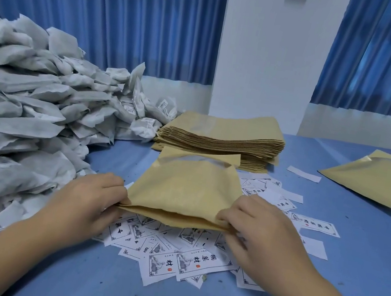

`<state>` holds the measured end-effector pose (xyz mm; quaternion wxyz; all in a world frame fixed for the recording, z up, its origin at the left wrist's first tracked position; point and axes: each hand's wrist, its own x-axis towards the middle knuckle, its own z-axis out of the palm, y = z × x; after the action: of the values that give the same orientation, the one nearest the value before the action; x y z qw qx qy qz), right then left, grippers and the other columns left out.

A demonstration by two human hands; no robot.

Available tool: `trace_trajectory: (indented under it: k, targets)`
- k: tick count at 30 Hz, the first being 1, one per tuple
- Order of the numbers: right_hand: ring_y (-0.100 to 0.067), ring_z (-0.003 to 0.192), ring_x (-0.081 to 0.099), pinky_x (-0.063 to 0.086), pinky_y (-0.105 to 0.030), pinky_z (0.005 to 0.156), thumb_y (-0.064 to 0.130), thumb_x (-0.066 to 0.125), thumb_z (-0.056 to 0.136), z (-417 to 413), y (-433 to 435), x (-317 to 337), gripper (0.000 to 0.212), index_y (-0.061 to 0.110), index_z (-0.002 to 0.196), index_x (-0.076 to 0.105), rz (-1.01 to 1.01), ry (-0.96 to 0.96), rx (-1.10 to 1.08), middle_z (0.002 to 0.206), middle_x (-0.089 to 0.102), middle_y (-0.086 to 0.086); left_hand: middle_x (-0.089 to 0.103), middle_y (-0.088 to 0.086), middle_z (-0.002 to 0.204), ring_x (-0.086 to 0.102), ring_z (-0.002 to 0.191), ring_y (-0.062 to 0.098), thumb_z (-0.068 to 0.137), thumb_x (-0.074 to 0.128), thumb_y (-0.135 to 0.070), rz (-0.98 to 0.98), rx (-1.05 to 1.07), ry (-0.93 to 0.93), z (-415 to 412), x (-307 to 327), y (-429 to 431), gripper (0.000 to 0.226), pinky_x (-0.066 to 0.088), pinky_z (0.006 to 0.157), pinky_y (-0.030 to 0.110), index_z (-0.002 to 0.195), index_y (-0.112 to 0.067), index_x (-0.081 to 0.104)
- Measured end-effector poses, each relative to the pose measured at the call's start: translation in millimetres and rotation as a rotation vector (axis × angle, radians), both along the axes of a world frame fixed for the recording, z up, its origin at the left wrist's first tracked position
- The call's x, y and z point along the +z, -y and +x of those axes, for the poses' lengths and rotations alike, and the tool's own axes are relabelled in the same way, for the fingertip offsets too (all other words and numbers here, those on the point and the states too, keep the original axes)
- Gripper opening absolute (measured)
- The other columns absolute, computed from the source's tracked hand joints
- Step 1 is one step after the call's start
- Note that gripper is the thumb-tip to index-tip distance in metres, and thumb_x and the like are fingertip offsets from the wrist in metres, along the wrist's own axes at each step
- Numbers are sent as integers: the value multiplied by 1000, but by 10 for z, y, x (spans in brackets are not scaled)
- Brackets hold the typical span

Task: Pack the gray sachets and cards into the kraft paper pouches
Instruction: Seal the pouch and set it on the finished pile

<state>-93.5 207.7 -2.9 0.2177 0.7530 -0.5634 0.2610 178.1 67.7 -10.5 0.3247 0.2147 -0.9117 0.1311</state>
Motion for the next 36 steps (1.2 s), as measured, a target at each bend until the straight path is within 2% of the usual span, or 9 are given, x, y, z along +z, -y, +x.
trace_trajectory:
  k: [5,7,10,15,21,26,28,32,36]
  targets:
    - [-24,54,53,44,-30,41,0,75,57,78,62,-54,13,9,60,66,-62,-49,2,61,55,-1,54,-1,67,55,58,26,69,44,-27,-90,75,163,-201,54,-142,20,42,47,32,68,-14,60]
    - [-24,54,52,43,-31,40,-5,79,50,70,67,-61,22,8,60,65,-68,-50,-21,61,55,-2,55,-3,66,56,57,24,65,61,-26,-118,71,174,-328,75,-216,9,38,47,30,68,-17,61]
    - [-25,53,51,43,-30,42,-2,82,54,48,48,-72,22,8,60,63,-72,-38,-49,61,53,-2,53,-1,59,53,50,24,48,87,-11,-102,74,143,-471,77,-265,31,35,40,28,61,-14,59]
    - [-21,58,53,43,-26,51,16,81,62,82,62,-96,16,17,65,66,-73,-95,-60,64,55,3,52,-2,59,54,48,23,52,89,-13,-79,70,105,-478,25,-289,33,34,35,26,60,-13,57]
    - [-22,51,48,34,-24,48,2,83,47,114,111,-122,27,15,57,63,-157,-129,-76,58,51,3,55,-3,65,55,53,21,57,87,-18,-71,54,94,-564,11,-348,28,38,38,27,69,-16,61]
    - [-23,55,51,43,-30,48,9,82,60,117,100,-134,19,15,64,64,-158,-115,-106,62,54,2,52,-4,60,54,50,21,61,84,-13,-83,43,71,-653,61,-351,28,32,33,26,62,-14,57]
    - [-23,55,51,42,-29,48,11,77,65,123,102,-126,13,17,64,66,-184,-134,-84,62,55,3,52,-4,61,54,50,20,60,84,-15,-78,70,81,-666,64,-366,28,31,34,26,64,-15,56]
    - [-21,52,47,38,-28,48,8,76,61,153,116,-103,16,17,59,63,-237,-170,-75,58,52,3,53,-5,63,54,52,18,54,82,-19,-73,116,83,-764,75,-431,27,26,38,26,66,-18,58]
    - [-22,52,46,36,-28,49,8,70,65,136,87,-105,14,16,59,60,-236,-147,-75,59,50,2,50,-4,57,51,47,20,56,88,-24,-119,64,64,-891,102,-456,35,17,43,21,58,-16,55]
